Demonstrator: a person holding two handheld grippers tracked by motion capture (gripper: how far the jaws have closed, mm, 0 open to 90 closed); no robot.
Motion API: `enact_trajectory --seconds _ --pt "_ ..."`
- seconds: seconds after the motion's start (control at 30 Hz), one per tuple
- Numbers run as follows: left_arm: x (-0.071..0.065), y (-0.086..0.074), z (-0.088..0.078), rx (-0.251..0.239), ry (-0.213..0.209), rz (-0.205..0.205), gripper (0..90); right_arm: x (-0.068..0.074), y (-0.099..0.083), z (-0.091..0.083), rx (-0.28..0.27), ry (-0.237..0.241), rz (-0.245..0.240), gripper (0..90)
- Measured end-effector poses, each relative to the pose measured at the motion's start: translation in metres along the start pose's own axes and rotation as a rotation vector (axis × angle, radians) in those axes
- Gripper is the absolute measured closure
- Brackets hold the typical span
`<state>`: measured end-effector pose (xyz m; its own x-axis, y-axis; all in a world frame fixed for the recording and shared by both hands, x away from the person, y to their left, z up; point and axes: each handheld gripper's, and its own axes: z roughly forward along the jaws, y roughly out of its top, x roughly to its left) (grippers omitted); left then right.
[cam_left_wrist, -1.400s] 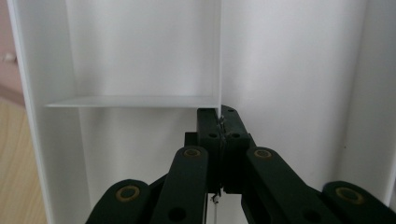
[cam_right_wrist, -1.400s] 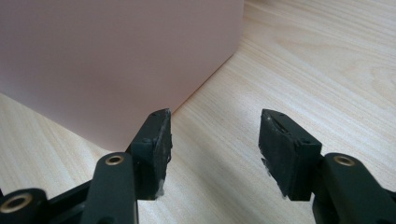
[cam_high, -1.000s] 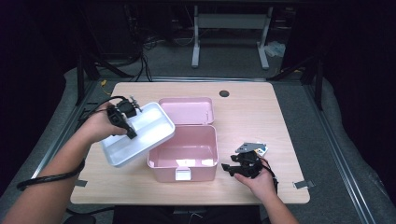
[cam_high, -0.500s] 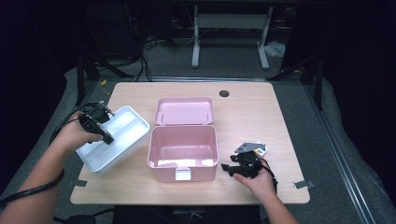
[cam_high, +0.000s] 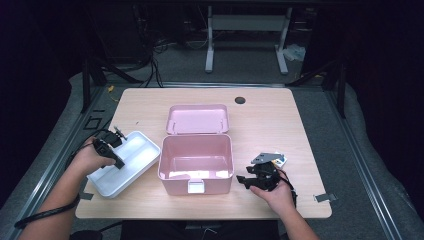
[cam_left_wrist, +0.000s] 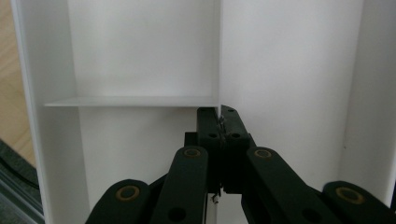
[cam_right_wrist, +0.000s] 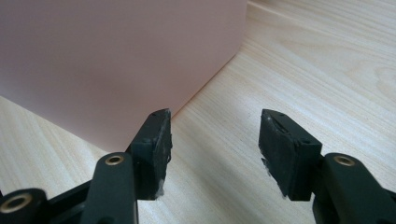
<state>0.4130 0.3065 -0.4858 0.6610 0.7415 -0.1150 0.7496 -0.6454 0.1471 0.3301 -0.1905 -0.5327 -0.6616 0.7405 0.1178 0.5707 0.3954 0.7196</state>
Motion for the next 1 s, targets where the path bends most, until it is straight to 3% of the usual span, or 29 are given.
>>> enact_trajectory --seconds 0.2,0.4,0.47,0.67,0.7,0.73,0.87,0.93,1.0 --pt "0.001 0.002 0.025 0.017 -0.007 -0.019 89.1 0.000 0.000 0.001 -0.004 0.016 0.010 43.8" --pt "0.000 -0.001 0.038 0.008 0.005 -0.006 87.1 0.001 0.004 0.005 -0.007 0.033 0.004 43.8" --pt "-0.001 -0.005 0.036 -0.015 0.018 -0.005 78.3 0.003 0.004 0.007 0.010 0.020 -0.013 43.6" --pt "-0.008 -0.020 0.020 -0.150 0.042 -0.001 68.9 0.003 0.004 0.003 -0.010 0.017 -0.013 43.3" --pt "-0.011 -0.027 0.014 -0.209 0.054 -0.006 68.4 0.002 0.004 0.003 -0.008 0.015 -0.014 43.2" --pt "-0.011 -0.027 0.014 -0.209 0.054 -0.006 67.4 0.002 0.004 0.003 -0.008 0.015 -0.014 43.2" --pt "-0.022 -0.041 0.003 -0.310 0.080 -0.007 61.3 0.001 0.005 0.003 -0.009 0.014 -0.015 42.6" --pt "-0.025 -0.043 0.002 -0.333 0.075 -0.008 59.3 0.002 0.005 0.002 -0.004 -0.001 -0.020 42.4" --pt "-0.029 -0.046 0.001 -0.374 0.052 -0.043 54.1 0.003 0.007 0.001 0.002 -0.012 -0.032 41.5"
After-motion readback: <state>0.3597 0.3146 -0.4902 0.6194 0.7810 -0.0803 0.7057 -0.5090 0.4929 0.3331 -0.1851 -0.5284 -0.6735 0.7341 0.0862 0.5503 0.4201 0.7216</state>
